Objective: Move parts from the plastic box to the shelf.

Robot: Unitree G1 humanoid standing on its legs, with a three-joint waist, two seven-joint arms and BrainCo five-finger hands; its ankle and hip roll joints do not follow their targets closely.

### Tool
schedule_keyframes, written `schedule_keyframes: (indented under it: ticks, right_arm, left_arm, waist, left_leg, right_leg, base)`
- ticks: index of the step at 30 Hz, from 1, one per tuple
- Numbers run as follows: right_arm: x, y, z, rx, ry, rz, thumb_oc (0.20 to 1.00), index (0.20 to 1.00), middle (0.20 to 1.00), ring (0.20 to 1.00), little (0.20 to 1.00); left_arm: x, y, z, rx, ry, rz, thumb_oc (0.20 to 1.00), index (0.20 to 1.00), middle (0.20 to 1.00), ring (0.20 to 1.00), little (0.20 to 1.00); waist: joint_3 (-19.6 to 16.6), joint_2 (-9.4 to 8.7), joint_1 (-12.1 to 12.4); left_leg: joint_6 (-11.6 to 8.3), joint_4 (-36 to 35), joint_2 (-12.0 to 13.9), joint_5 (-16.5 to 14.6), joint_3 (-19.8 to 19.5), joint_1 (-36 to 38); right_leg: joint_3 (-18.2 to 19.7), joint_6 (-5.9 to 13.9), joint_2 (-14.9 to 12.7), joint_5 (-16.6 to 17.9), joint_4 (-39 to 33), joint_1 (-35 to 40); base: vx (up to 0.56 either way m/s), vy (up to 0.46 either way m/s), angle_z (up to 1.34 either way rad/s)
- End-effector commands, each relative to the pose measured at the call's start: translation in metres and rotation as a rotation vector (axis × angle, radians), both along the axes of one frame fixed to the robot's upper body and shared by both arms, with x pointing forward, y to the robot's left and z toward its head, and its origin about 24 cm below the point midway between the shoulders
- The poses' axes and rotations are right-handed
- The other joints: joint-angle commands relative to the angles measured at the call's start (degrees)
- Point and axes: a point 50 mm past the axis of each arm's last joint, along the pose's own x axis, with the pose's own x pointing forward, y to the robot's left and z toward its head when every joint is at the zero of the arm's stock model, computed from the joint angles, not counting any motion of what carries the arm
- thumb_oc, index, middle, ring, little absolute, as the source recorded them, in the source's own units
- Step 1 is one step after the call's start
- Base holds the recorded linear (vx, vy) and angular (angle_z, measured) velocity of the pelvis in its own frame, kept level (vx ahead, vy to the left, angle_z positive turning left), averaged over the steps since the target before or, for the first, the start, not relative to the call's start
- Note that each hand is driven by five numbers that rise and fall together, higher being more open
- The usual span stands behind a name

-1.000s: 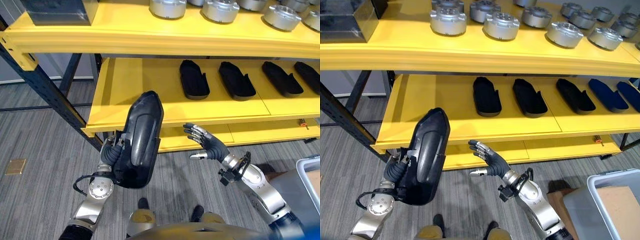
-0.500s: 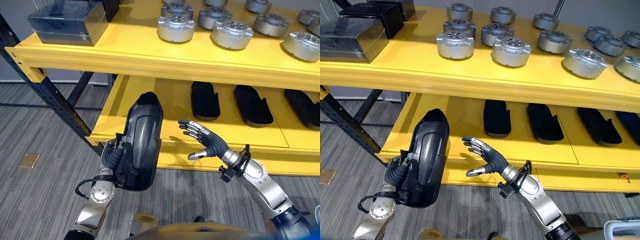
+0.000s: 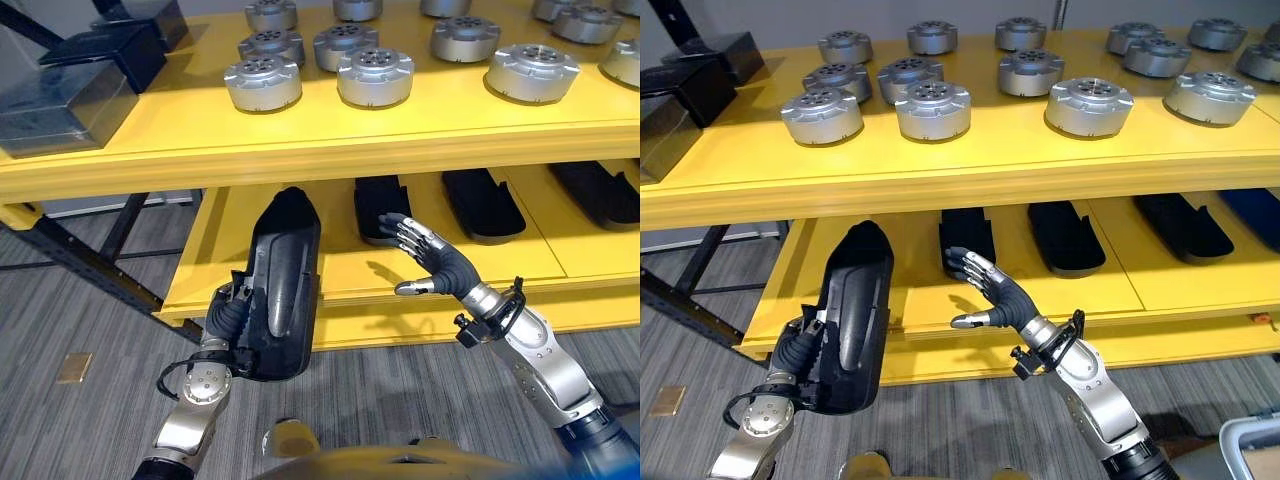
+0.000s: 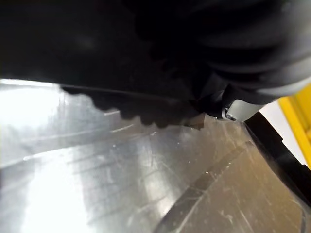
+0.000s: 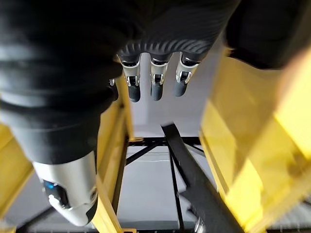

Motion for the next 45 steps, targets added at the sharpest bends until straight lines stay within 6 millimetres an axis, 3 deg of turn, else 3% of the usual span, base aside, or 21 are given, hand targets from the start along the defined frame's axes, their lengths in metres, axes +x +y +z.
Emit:
schedule_keyframes:
  ticks: [1,4,9,13,20,27,30,32,36,45]
  right_arm:
    - [-0.001,0.008,0.025,0.16,-0.077,0.062,1.0,1.0,1.0,1.0,1.0]
    - [-0.005,0.004,0.013,0.211,-0.018,0.032,1.0,1.0,1.0,1.0,1.0]
    - [-0.01,0.008,0.01,0.235,-0.027,0.098,1.0,1.0,1.0,1.0,1.0]
    - [-0.011,0.021,0.023,0.35,-0.059,0.2,1.0,1.0,1.0,1.0,1.0]
    - [-0.009,0.024,0.045,0.451,-0.108,0.259,1.0,1.0,1.0,1.0,1.0]
    - [0.004,0.01,0.061,0.487,-0.182,0.238,1.0,1.0,1.0,1.0,1.0]
    - [0.009,0.012,0.075,0.566,-0.193,0.341,1.0,1.0,1.0,1.0,1.0]
    - [0.018,0.015,0.091,0.603,-0.233,0.391,1.0,1.0,1.0,1.0,1.0]
    - [0.02,0.019,0.104,0.606,-0.269,0.458,1.0,1.0,1.0,1.0,1.0]
    - [0.023,0.033,0.133,0.598,-0.36,0.605,1.0,1.0,1.0,1.0,1.0]
  left_arm:
    - [0.012,0.014,0.033,0.023,-0.175,0.007,0.2,0.2,0.2,0.2,0.2]
    - [0.012,0.016,0.031,0.052,-0.168,-0.01,0.2,0.2,0.2,0.2,0.2]
    - [0.012,0.024,0.039,0.086,-0.199,0.004,0.2,0.2,0.2,0.2,0.2]
    - [0.014,0.032,0.046,0.068,-0.216,0.056,0.2,0.2,0.2,0.2,0.2]
    - [0.018,0.035,0.054,0.064,-0.214,0.082,0.2,0.2,0.2,0.2,0.2]
    - [0.036,0.033,0.074,0.066,-0.312,0.075,0.2,0.2,0.2,0.2,0.2]
    - [0.053,0.028,0.092,0.06,-0.392,0.073,0.2,0.2,0.2,0.2,0.2]
    - [0.071,0.022,0.111,0.05,-0.469,0.075,0.2,0.2,0.2,0.2,0.2]
    - [0.08,0.018,0.121,0.041,-0.524,0.09,0.2,0.2,0.2,0.2,0.2]
    - [0.098,0.008,0.144,-0.067,-0.656,0.164,0.2,0.2,0.2,0.2,0.2]
  waist:
    - [-0.19,-1.36,0.81]
    - [-0.11,-0.92,0.18]
    - [-0.37,-0.78,0.52]
    - [-0.5,-1.19,1.89]
    - [-0.15,-2.49,3.61]
    - [2.59,-3.51,4.25]
    - [5.41,-3.82,4.46]
    - [9.15,-4.26,4.66]
    - [11.92,-4.12,4.32]
    - [17.18,-3.45,3.54]
  left_leg:
    - [-1.79,1.16,-3.21,0.05,0.11,3.75]
    - [-0.68,1.52,-6.21,-2.2,-0.5,4.0]
    - [1.11,1.14,-9.26,-2.92,-1.99,3.56]
    - [2.42,1.17,-11.62,-4.23,-4.16,3.47]
    - [3.28,3.43,-12.68,-5.86,-5.1,2.02]
    - [2.63,8.11,-11.37,-6.83,-4.86,-2.69]
    - [2.18,10.76,-10.3,-7.36,-4.41,-6.41]
    - [1.86,14.12,-8.87,-7.94,-3.84,-10.72]
    - [1.11,18.41,-6.95,-9.63,-3.82,-14.26]
    - [2.56,33.48,-3.64,-14.73,-3.43,-25.1]
  right_leg:
    - [0.75,1.34,-0.73,-1.62,3.08,-1.29]
    - [1.49,2.0,-1.38,-1.43,4.19,-1.93]
    - [3.12,2.59,-1.19,1.09,2.01,-2.29]
    - [4.54,3.62,-1.65,2.15,0.67,-1.95]
    - [4.28,3.78,-1.68,2.6,-0.66,-1.42]
    - [3.67,3.54,-1.36,2.24,0.92,-4.26]
    - [3.16,3.87,-1.64,2.45,2.14,-7.3]
    - [2.17,4.03,-1.97,2.53,3.98,-10.74]
    - [1.74,4.29,-2.87,1.44,7.55,-13.98]
    - [1.08,3.62,-7.96,-2.64,23.76,-25.96]
  base:
    - [0.01,0.314,-0.11]
    - [0.01,0.245,0.08]
    - [0.0,0.131,0.13]
    - [0.01,0.043,0.03]
    - [0.01,-0.014,-0.02]
    - [-0.09,-0.059,0.02]
    - [-0.27,-0.085,-0.01]
    - [-0.41,-0.093,-0.16]
    - [-0.19,0.004,-0.11]
    - [-0.16,0.049,-0.18]
